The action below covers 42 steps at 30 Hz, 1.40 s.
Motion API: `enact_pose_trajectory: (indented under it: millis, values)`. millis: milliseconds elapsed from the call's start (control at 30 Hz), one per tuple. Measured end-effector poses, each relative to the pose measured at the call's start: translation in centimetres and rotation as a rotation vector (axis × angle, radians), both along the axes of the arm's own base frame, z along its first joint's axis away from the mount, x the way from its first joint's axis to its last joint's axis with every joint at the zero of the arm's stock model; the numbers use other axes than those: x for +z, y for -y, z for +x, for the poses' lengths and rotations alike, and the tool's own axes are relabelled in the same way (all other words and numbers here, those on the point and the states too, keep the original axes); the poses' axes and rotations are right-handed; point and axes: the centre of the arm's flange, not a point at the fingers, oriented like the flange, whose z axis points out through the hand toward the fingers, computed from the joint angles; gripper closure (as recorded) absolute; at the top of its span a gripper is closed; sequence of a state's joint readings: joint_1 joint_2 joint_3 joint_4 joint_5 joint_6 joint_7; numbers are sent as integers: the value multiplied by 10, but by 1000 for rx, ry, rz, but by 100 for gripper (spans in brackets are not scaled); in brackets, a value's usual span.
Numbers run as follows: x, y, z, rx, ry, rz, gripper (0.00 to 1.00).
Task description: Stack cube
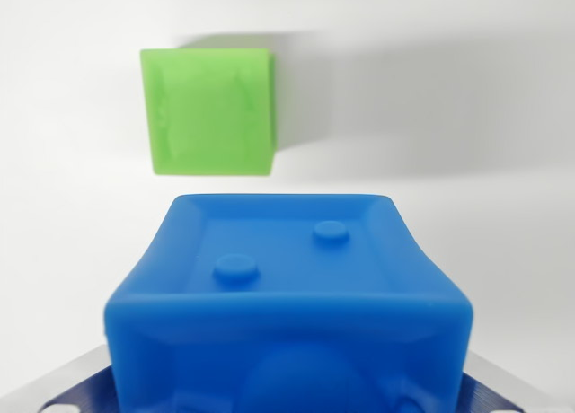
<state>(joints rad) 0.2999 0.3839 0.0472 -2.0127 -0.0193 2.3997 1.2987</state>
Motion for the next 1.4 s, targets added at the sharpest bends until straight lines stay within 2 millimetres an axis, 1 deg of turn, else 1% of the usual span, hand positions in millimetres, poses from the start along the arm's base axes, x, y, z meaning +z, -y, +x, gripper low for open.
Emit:
enact_pose_trajectory:
  millis: [1000,1100,1300,1400]
  values:
    - [9,-33,41,26,1,1,100]
    - [2,-33,41,26,-4,-1,100]
    - [-22,-33,41,26,-9,-3,100]
    - [-28,-33,41,26,-8,-2,100]
